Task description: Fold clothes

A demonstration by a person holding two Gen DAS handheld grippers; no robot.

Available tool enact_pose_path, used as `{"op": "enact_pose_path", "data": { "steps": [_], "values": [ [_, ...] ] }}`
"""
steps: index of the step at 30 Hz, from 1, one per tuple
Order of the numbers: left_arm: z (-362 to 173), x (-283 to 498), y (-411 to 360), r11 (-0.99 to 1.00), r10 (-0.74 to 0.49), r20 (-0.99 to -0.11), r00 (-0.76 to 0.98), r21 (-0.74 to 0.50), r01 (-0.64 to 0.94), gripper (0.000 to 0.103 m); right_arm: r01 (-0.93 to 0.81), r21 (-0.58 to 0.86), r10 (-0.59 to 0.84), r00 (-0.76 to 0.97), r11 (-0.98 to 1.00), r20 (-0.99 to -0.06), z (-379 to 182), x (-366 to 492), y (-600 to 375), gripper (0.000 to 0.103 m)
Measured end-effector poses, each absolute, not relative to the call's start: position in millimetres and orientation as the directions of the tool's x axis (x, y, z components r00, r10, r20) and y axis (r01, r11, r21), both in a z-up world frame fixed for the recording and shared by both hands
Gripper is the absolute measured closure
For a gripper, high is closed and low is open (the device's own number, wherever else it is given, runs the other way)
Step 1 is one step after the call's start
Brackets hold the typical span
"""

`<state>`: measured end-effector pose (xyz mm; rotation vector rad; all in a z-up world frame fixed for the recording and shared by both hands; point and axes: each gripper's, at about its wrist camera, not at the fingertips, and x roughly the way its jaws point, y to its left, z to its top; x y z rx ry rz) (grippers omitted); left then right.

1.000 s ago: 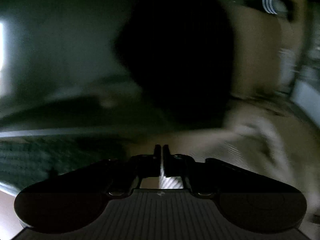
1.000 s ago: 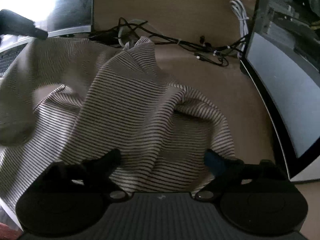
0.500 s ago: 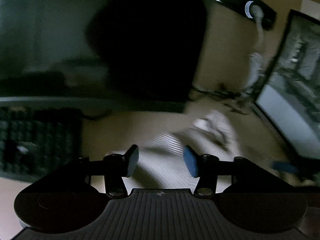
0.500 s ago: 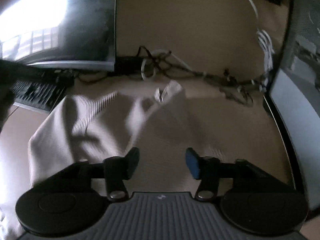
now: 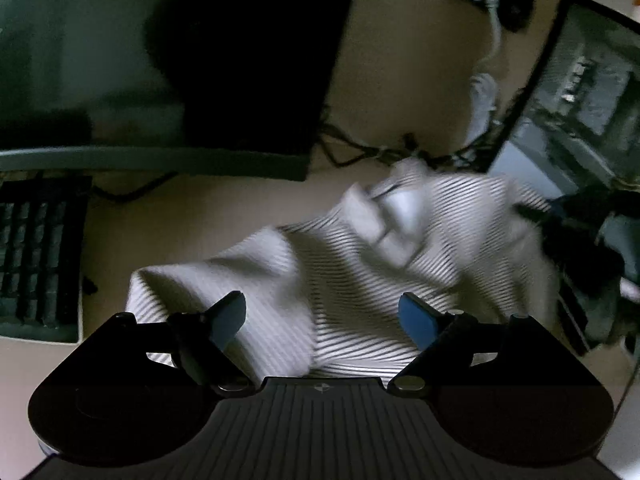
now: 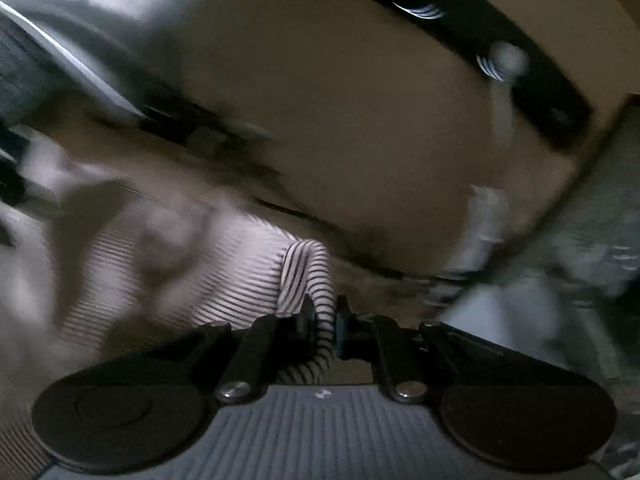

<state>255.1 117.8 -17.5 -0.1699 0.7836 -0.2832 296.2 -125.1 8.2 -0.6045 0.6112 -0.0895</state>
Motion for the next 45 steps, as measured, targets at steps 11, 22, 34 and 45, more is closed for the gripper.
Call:
{"op": "enact_pose_path", "data": {
  "steps": [11,22,34,45],
  "values": [
    [-36.3,271.6,134.8,0.986,-0.161,-0.752,0.639,-0.152,0.07,0.008,0.057,-0.394,-0.31,0.724,0.917,-0.617,-65.8,329.8,-169.6,0.091],
    [-29.1,294.3,145.8,0.995,0.094,-0.696,0.711,0.039,-0.094,0.092,0.012,-0.085,-0.059,0.809,0.996,-0.585,-2.5,254.4,-161.2,0.045],
    [-15.9,279.9,205.7,0.966,0.258,-0.642,0.722,0.165,-0.198,0.089,-0.216,0.018,0.16,0.663,0.976,-0.731,-43.2,212.5,-108.1,0.03],
    [1.7,219.6,226.0,0.987,0.099,-0.682,0.725,-0.025,-0.159,0.052,-0.199,-0.128,0.054,0.714,0.972,-0.698,-2.0,149.6,-101.8,0.032]
  ]
}}
